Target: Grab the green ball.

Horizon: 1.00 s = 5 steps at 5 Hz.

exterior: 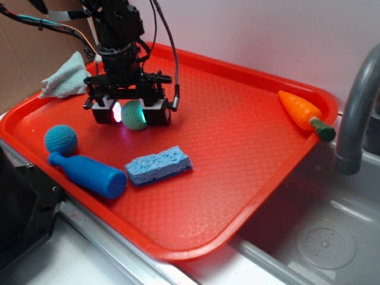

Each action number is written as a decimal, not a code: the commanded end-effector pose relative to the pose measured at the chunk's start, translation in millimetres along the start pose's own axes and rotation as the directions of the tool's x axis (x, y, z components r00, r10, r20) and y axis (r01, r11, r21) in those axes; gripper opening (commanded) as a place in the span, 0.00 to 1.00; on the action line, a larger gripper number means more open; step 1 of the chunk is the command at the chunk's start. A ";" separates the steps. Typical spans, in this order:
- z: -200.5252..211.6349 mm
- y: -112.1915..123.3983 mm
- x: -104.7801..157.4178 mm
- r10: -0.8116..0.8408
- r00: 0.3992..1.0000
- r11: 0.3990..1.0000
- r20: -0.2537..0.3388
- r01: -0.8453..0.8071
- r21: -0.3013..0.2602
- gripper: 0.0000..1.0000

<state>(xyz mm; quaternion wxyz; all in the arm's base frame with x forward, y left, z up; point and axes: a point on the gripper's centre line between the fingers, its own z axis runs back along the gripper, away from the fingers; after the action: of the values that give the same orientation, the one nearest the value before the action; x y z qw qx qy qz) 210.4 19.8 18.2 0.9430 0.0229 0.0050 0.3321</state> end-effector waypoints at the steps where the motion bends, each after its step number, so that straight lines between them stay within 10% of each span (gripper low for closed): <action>1: 52.9 21.6 3.7 -0.199 0.979 0.979 0.054 0.201 -0.043 0.00; 3: 139.9 29.5 -14.7 -0.509 0.861 0.860 -0.017 0.507 -0.052 0.00; 5: 172.2 40.9 5.2 -0.570 0.815 0.814 0.103 0.577 -0.067 0.00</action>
<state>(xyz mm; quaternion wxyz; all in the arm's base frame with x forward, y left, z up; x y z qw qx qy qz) 187.3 36.4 179.4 0.9993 -0.0191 -0.0172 0.0281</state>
